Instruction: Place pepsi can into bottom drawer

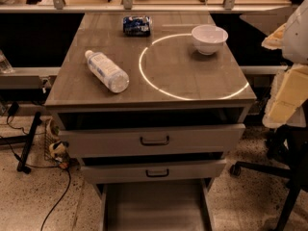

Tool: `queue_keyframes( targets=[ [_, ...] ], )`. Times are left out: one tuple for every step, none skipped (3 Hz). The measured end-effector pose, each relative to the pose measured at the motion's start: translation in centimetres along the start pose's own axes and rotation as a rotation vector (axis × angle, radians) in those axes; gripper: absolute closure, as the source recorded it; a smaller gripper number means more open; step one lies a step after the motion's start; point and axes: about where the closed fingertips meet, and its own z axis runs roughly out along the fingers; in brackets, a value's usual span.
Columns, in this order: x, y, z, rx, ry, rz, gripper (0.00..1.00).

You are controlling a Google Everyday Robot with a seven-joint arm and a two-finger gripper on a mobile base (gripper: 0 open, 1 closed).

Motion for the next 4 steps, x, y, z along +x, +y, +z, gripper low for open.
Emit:
queue_keyframes(
  targets=[
    [0.0, 0.0, 0.0, 0.000, 0.000, 0.000, 0.00],
    [-2.8, -2.7, 2.1, 0.017, -0.043, -0.036, 0.00],
    [-9.9, -8.9, 6.4, 0.058, -0.150, -0.090, 0.00],
    [-15.8, -13.0, 8.5, 0.086, -0.234, -0.110, 0.00]
  ],
)
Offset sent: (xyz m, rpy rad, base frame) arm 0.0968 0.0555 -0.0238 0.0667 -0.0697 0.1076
